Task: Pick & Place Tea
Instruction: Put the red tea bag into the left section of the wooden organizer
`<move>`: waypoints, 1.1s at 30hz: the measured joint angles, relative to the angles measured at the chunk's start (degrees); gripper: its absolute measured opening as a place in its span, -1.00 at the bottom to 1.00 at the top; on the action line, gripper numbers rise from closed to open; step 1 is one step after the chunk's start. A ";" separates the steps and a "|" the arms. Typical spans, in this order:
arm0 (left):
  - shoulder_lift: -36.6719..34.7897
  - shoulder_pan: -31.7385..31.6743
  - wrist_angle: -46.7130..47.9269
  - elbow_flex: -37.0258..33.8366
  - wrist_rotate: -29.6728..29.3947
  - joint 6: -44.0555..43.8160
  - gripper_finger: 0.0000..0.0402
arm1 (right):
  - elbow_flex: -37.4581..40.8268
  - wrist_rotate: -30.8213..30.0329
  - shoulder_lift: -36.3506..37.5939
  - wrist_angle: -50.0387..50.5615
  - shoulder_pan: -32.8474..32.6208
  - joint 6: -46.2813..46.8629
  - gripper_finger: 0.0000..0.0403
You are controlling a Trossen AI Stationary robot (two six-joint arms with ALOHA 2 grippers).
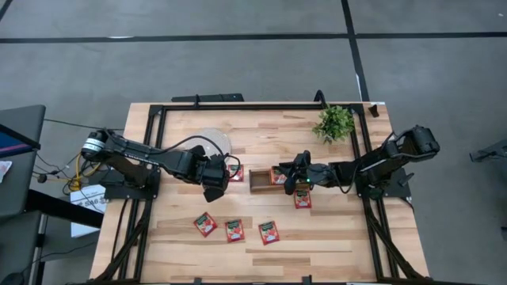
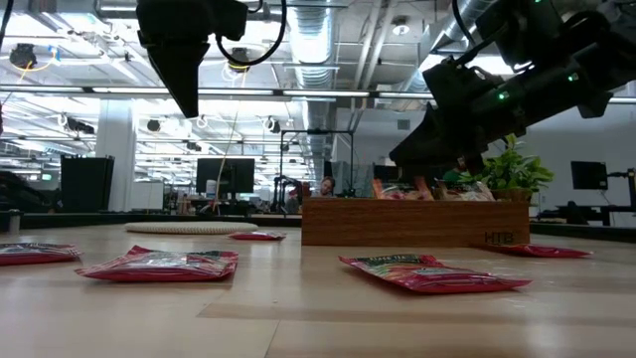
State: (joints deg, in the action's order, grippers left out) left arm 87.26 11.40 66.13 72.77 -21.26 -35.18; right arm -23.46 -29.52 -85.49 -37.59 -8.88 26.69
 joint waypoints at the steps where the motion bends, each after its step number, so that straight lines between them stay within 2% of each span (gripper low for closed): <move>1: 0.00 0.00 0.00 0.00 0.00 -0.02 -0.12 | 0.00 0.00 0.00 -0.02 0.00 -0.06 -0.62; 7: 0.00 0.00 0.00 0.00 0.00 0.00 -0.12 | -0.07 1.04 1.96 0.01 -0.02 -0.20 -0.62; 12: 0.02 0.00 0.02 0.00 0.00 0.00 -0.12 | -0.07 5.82 9.23 3.90 -0.98 -1.69 -0.63; 17: 0.02 0.00 -0.03 0.00 0.00 -0.02 -0.12 | -0.76 12.80 20.06 20.93 -5.38 2.68 -0.63; 21: 0.02 0.00 -0.64 0.02 0.00 -0.02 -0.12 | -4.06 14.43 24.95 38.52 -11.77 10.03 -0.63; 26: 0.04 0.00 -2.18 0.02 0.00 0.00 -0.12 | -7.71 14.27 24.12 52.21 -19.02 19.10 -0.63; 33: 0.04 0.00 -4.62 0.02 0.00 0.00 -0.12 | -7.98 14.06 15.21 53.91 -21.87 27.80 -0.63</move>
State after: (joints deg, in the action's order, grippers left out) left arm 87.31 11.40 61.51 72.79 -21.26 -35.18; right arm -31.45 -15.46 -70.28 16.32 -30.75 54.49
